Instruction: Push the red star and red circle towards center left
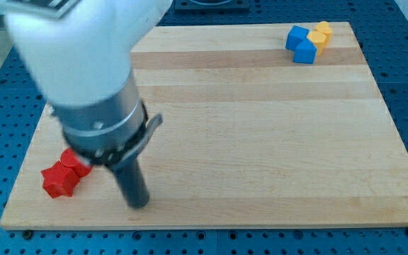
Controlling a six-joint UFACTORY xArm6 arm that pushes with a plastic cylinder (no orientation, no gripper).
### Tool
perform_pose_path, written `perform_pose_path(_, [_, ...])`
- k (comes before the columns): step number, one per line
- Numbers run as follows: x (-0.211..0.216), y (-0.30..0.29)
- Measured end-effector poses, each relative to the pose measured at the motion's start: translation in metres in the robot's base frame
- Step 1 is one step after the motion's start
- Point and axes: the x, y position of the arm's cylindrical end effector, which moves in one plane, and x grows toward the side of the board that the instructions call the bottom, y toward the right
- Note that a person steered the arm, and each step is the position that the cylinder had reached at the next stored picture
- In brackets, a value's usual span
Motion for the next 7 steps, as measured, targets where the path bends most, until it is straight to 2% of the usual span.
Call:
perform_pose_path(1, [0.012, -0.012])
perform_pose_path(3, [0.012, -0.095])
perform_pose_path(4, [0.011, -0.103])
perform_pose_path(7, [-0.029, -0.103])
